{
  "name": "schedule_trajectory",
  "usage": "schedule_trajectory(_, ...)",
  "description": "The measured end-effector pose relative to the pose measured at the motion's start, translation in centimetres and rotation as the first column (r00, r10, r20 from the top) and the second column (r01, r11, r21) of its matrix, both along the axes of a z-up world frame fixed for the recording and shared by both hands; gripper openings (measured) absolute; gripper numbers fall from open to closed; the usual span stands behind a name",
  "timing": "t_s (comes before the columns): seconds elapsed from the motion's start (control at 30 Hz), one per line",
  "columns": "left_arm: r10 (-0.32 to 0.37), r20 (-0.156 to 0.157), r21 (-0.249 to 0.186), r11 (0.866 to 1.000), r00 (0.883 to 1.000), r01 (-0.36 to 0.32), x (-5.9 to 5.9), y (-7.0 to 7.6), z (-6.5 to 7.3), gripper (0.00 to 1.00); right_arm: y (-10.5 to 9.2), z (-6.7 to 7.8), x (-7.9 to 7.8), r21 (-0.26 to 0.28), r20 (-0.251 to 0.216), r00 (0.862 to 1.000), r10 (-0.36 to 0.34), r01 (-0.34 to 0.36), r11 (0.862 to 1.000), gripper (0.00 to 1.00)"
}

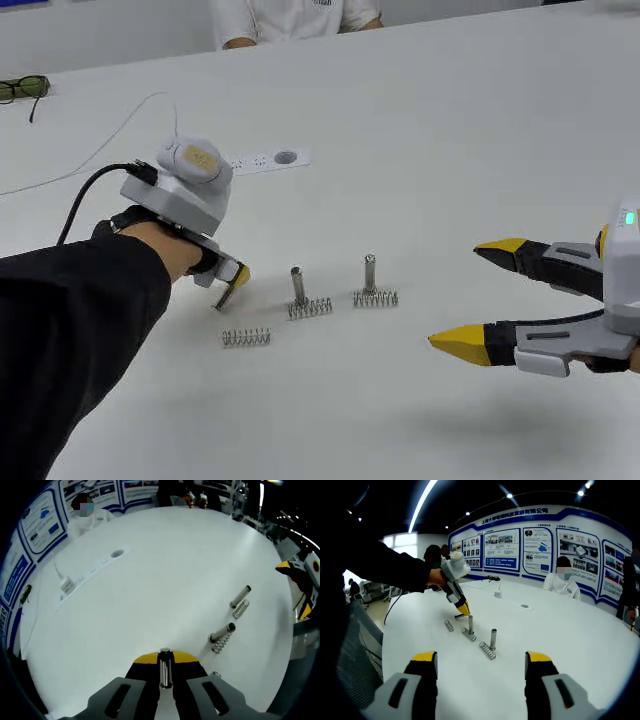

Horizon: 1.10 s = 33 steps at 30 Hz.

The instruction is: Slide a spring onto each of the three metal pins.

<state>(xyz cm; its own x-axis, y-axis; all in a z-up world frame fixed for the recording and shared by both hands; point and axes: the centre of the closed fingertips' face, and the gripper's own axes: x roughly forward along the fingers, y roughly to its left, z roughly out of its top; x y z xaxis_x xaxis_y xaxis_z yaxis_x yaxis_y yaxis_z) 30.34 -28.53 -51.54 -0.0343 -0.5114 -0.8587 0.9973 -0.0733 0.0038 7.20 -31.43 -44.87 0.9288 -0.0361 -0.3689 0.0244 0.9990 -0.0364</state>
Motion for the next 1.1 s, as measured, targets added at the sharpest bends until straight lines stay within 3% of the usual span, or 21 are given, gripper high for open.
schedule_trajectory(0.4,0.027,-0.02,-0.078,0.997,0.999,-0.028,-0.2,2.1,1.8,0.06,0.5,-0.2,0.1,-0.002,-0.015,1.0,0.01,-0.01,1.0,0.72)
schedule_trajectory(0.6,0.062,-0.049,-0.099,0.993,0.997,-0.067,0.0,3.0,1.9,0.07,0.8,-0.3,0.3,-0.009,-0.025,0.999,0.023,-0.023,1.0,0.72)
schedule_trajectory(0.93,0.075,-0.06,-0.122,0.989,0.995,-0.082,-0.1,4.0,1.7,0.07,1.2,-0.6,0.5,-0.013,-0.039,0.999,0.039,-0.039,0.999,0.72)
schedule_trajectory(1.1,0.078,-0.08,-0.139,0.986,0.994,-0.088,-0.3,4.3,1.5,0.07,1.5,-0.7,0.6,-0.009,-0.045,0.998,0.042,-0.043,0.999,0.72)
